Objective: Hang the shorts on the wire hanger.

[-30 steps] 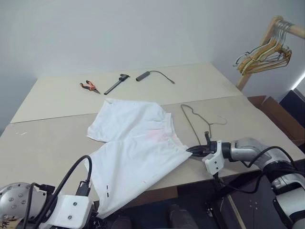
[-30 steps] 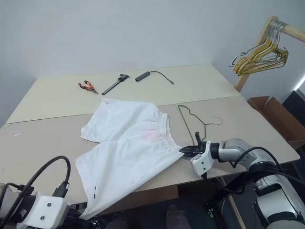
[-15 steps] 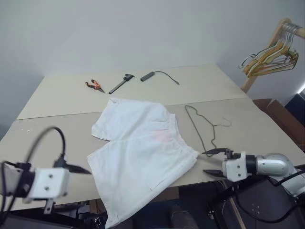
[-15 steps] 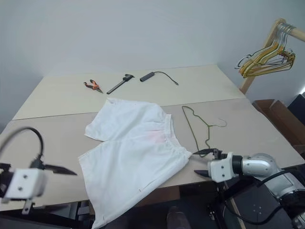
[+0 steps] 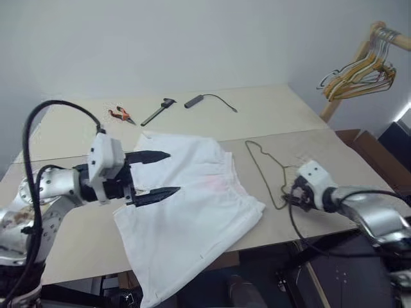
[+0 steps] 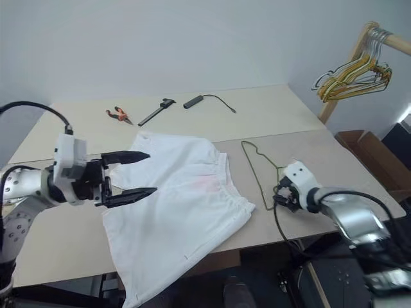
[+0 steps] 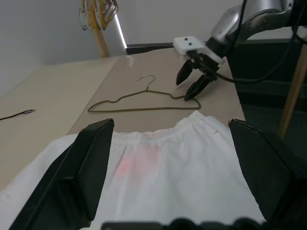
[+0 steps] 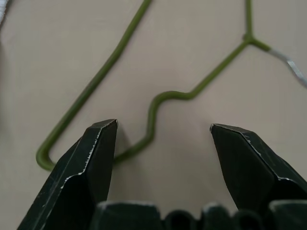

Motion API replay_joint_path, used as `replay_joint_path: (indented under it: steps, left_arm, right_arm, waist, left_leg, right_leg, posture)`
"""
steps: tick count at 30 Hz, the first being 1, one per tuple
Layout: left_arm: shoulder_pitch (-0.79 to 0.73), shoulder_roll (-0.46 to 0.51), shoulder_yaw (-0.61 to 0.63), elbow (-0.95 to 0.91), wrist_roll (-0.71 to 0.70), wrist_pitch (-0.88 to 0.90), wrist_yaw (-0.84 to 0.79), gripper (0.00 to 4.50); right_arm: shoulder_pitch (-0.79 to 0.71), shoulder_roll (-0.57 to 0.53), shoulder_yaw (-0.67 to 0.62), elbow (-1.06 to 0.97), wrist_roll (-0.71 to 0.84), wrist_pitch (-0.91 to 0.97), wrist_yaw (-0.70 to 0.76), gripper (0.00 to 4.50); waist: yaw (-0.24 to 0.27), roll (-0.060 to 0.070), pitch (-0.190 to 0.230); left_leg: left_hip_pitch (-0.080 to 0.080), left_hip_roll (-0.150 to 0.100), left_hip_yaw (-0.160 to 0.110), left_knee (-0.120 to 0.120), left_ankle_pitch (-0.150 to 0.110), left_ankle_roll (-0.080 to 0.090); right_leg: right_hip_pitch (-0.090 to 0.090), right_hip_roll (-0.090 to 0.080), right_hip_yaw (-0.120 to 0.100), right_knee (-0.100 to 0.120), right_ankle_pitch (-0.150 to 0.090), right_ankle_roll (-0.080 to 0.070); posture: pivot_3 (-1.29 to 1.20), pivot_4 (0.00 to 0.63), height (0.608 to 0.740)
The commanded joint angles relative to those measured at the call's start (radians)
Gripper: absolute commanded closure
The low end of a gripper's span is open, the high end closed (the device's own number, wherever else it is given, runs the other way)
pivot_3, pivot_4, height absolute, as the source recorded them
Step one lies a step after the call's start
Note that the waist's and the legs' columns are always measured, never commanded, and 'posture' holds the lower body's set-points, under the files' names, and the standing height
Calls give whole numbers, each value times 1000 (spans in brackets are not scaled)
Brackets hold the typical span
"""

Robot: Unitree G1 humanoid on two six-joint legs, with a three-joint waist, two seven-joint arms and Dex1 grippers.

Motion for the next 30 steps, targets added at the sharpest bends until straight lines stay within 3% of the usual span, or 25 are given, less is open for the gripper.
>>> replay_joint_path:
  steps: [1,9,13,17,20,24,30]
  left_arm:
    - [-24,8,-14,15,-3,-11,-27,295]
    - [-48,-38,-52,36,32,-55,-13,295]
    - [-120,-113,-79,85,68,-59,76,295]
    - [-182,-171,-96,107,43,13,149,295]
    - [-244,-163,-120,147,42,67,146,295]
    - [-361,-134,-152,244,50,139,116,295]
    - [-512,-113,-241,388,78,206,21,295]
  right_arm:
    - [-62,20,6,68,-47,55,21,1749]
    - [-62,12,17,87,-148,64,17,4355]
    - [-42,8,-8,84,-253,-119,-64,4438]
    - [-23,-79,22,128,-507,-706,-272,4438]
    - [-57,-181,85,217,-740,-1099,-452,4438]
    - [-169,-264,200,329,-1127,-1306,-769,4438]
    - [-313,-245,275,436,-1384,-1444,-1130,4438]
  waist:
    - [-3,0,0]
    - [6,-1,0]
    - [7,-1,0]
    - [1,0,0]
    - [-20,2,-1]
    - [-42,2,-1]
    - [-73,1,-1]
  left_leg:
    - [0,0,0,0,0,0]
    - [0,0,-1,0,0,0]
    - [0,-1,-2,0,0,0]
    - [-3,-2,-1,1,0,0]
    - [-16,-3,0,2,0,-1]
    - [-17,-3,0,3,0,-1]
    - [-18,-4,-1,3,0,-1]
  right_leg:
    - [0,0,0,0,0,0]
    - [0,0,0,-3,0,1]
    - [1,0,0,-4,0,1]
    - [-3,-1,1,-4,1,3]
    - [-17,-1,3,-2,2,4]
    - [-20,0,4,-2,3,3]
    - [-20,-1,5,-2,4,2]
  posture:
    - [-72,57,740]
    - [-60,62,740]
    - [-73,58,740]
    - [-96,49,740]
    - [-100,43,740]
    - [-105,36,740]
    - [-117,26,740]
